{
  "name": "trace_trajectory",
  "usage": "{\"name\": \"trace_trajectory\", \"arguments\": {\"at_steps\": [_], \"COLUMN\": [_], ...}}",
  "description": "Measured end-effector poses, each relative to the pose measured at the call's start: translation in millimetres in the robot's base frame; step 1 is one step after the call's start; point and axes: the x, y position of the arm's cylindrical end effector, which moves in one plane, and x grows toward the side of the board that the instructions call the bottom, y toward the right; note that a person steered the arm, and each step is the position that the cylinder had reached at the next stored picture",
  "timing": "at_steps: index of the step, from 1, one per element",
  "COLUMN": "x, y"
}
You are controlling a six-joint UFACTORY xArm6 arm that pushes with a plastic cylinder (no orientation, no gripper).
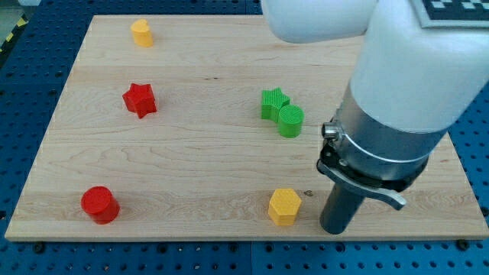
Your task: Push the yellow hexagon slightly towards up
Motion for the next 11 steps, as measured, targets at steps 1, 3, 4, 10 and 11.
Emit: {"name": "trace_trajectory", "arguments": {"at_steps": [1, 3, 4, 10, 11], "x": [4.0, -2.8, -3.8, -11.7, -8.8], "y": [-7.4, -42.4, -46.6, -61.5, -66.8]}}
